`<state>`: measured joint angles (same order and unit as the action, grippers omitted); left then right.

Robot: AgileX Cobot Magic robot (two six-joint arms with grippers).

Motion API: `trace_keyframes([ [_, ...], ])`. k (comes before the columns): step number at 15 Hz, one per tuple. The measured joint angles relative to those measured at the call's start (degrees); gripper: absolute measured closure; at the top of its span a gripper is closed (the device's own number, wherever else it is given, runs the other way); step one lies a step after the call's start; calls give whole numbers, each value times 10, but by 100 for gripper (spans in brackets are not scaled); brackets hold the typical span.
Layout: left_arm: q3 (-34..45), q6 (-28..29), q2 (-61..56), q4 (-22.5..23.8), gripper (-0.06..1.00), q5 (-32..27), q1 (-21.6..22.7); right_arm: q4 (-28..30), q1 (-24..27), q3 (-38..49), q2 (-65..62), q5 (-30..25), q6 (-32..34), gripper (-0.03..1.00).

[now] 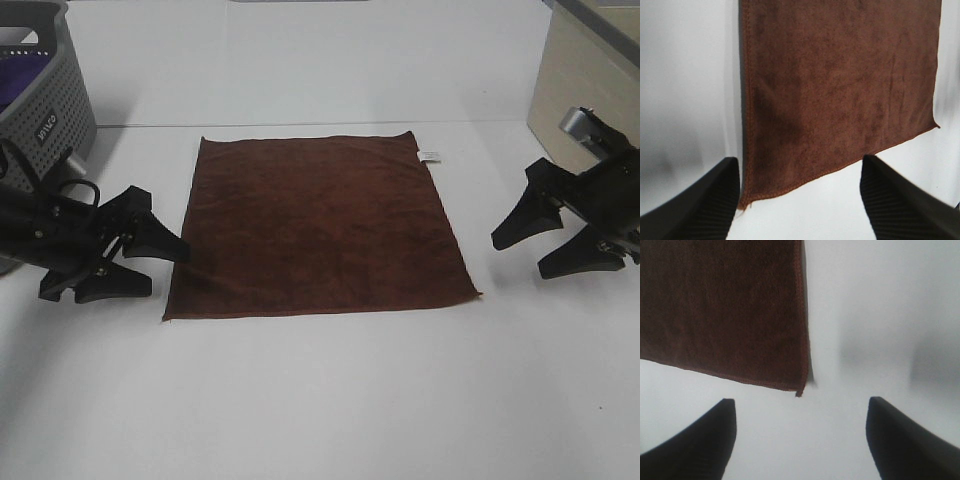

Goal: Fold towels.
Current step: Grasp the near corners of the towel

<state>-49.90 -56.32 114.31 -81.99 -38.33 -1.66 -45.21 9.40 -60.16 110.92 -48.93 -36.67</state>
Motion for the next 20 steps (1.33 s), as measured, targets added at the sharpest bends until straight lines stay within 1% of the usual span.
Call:
trace_keyframes([
  [1,-1,-17,10,-16,31,0,0,-4,0,0,6,1,-7,26],
  [3,-2,-33,32,-32,31,-1,0,-5,0,0,24,2,-19,26],
  [6,-18,-37,55,-48,31,-25,0,-5,0,-1,57,7,-24,25],
  [8,-23,-37,68,-58,31,-41,0,-17,-6,-10,70,1,-25,25],
  [10,-26,-38,74,-64,30,-52,-3,-21,-37,-28,84,0,-24,25],
  [11,-28,-38,75,-68,27,-54,-10,-26,-58,-40,92,-1,-19,25],
  [12,-29,-38,76,-73,26,-51,-20,-30,-75,-48,98,-1,-15,25],
  [13,-37,-38,75,-75,25,-34,-46,-48,-101,-56,104,3,-10,25],
  [15,-53,-38,76,-71,25,-20,-67,-64,-121,-56,105,17,-10,27],
  [16,-60,-33,76,-68,27,-15,-70,-71,-124,-56,107,23,-10,31],
  [17,-61,-25,78,-62,33,-9,-70,-76,-125,-56,111,30,-10,38],
  [18,-61,-16,81,-54,44,1,-70,-76,-125,-56,112,39,-10,49],
  [19,-61,-16,81,-54,44,1,-70,-76,-125,-56,112,39,-10,49],
  [20,-61,-6,81,-40,61,16,-70,-76,-125,-56,114,49,-10,61],
])
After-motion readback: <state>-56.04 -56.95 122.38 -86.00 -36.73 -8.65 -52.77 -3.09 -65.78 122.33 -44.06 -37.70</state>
